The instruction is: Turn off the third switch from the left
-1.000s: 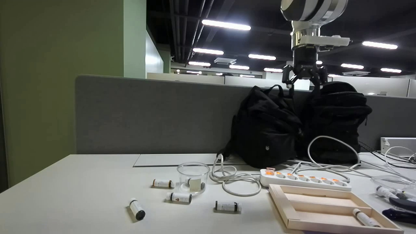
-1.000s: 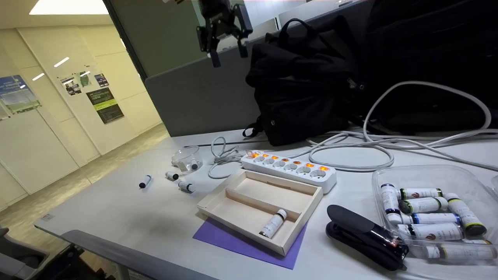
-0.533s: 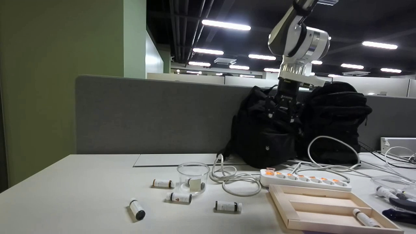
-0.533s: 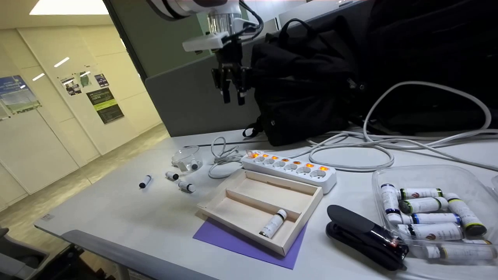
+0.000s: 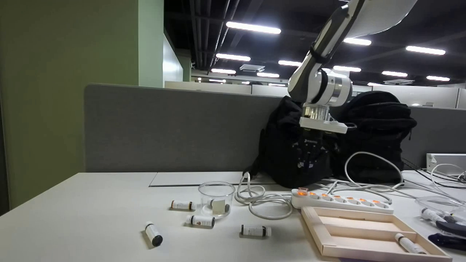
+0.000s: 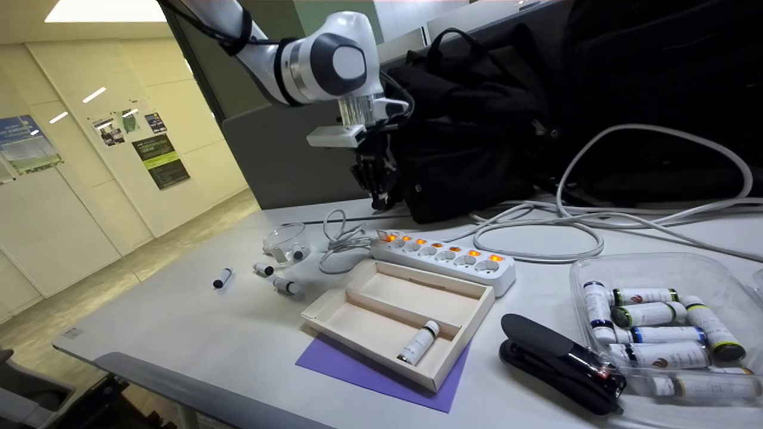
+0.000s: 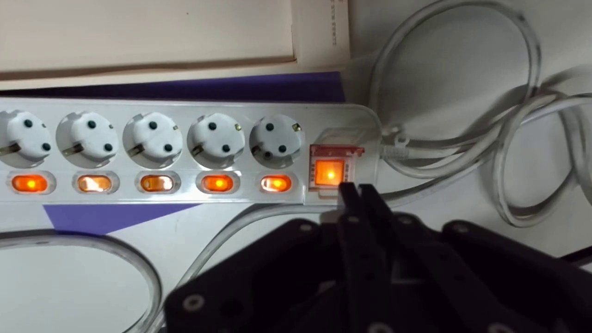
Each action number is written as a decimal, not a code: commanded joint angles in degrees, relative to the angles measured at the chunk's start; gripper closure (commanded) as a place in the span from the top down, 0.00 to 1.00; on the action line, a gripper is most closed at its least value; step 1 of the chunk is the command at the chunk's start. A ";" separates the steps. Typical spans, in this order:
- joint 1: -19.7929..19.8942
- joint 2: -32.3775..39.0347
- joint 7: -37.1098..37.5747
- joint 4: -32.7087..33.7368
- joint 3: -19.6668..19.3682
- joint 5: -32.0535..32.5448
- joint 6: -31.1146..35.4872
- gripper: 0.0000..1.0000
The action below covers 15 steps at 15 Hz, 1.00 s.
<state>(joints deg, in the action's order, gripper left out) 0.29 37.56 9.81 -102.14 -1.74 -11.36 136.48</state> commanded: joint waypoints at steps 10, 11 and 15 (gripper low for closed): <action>-3.40 6.60 5.27 8.33 -3.75 8.60 -5.33 0.01; -3.35 6.64 5.23 8.72 -3.77 8.66 -5.96 0.01; -3.43 6.83 5.23 8.92 -3.75 8.68 -6.12 0.00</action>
<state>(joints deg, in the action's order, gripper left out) -3.73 44.36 14.70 -93.38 -6.17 -3.31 130.48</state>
